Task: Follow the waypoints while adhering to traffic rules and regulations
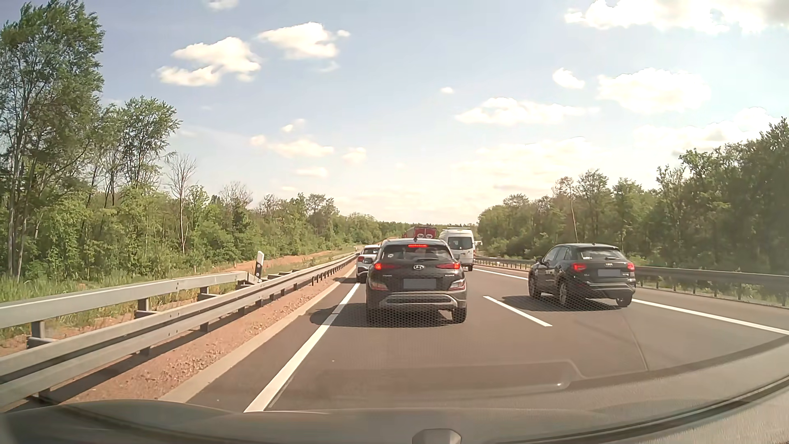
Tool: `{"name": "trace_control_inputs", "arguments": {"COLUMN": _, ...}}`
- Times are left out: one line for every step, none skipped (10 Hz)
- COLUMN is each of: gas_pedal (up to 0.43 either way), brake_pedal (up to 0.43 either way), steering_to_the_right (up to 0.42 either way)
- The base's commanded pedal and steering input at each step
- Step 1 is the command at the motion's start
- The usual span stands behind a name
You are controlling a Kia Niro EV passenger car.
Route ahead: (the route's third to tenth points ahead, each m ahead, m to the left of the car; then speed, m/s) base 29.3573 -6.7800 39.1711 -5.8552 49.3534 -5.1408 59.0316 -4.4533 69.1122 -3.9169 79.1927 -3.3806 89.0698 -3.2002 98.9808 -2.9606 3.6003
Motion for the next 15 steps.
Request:
{"name": "trace_control_inputs", "arguments": {"gas_pedal": 0.047, "brake_pedal": 0.0, "steering_to_the_right": -0.017}}
{"name": "trace_control_inputs", "arguments": {"gas_pedal": 0.047, "brake_pedal": 0.0, "steering_to_the_right": -0.016}}
{"name": "trace_control_inputs", "arguments": {"gas_pedal": 0.039, "brake_pedal": 0.0, "steering_to_the_right": -0.015}}
{"name": "trace_control_inputs", "arguments": {"gas_pedal": 0.039, "brake_pedal": 0.0, "steering_to_the_right": -0.016}}
{"name": "trace_control_inputs", "arguments": {"gas_pedal": 0.039, "brake_pedal": 0.0, "steering_to_the_right": -0.017}}
{"name": "trace_control_inputs", "arguments": {"gas_pedal": 0.039, "brake_pedal": 0.0, "steering_to_the_right": -0.019}}
{"name": "trace_control_inputs", "arguments": {"gas_pedal": 0.02, "brake_pedal": 0.0, "steering_to_the_right": -0.019}}
{"name": "trace_control_inputs", "arguments": {"gas_pedal": 0.008, "brake_pedal": 0.0, "steering_to_the_right": -0.019}}
{"name": "trace_control_inputs", "arguments": {"gas_pedal": 0.0, "brake_pedal": 0.0, "steering_to_the_right": -0.019}}
{"name": "trace_control_inputs", "arguments": {"gas_pedal": 0.0, "brake_pedal": 0.0, "steering_to_the_right": -0.019}}
{"name": "trace_control_inputs", "arguments": {"gas_pedal": 0.0, "brake_pedal": 0.0, "steering_to_the_right": -0.019}}
{"name": "trace_control_inputs", "arguments": {"gas_pedal": 0.0, "brake_pedal": 0.0, "steering_to_the_right": -0.019}}
{"name": "trace_control_inputs", "arguments": {"gas_pedal": 0.0, "brake_pedal": 0.0, "steering_to_the_right": -0.019}}
{"name": "trace_control_inputs", "arguments": {"gas_pedal": 0.0, "brake_pedal": 0.0, "steering_to_the_right": -0.017}}
{"name": "trace_control_inputs", "arguments": {"gas_pedal": 0.0, "brake_pedal": 0.0, "steering_to_the_right": -0.016}}
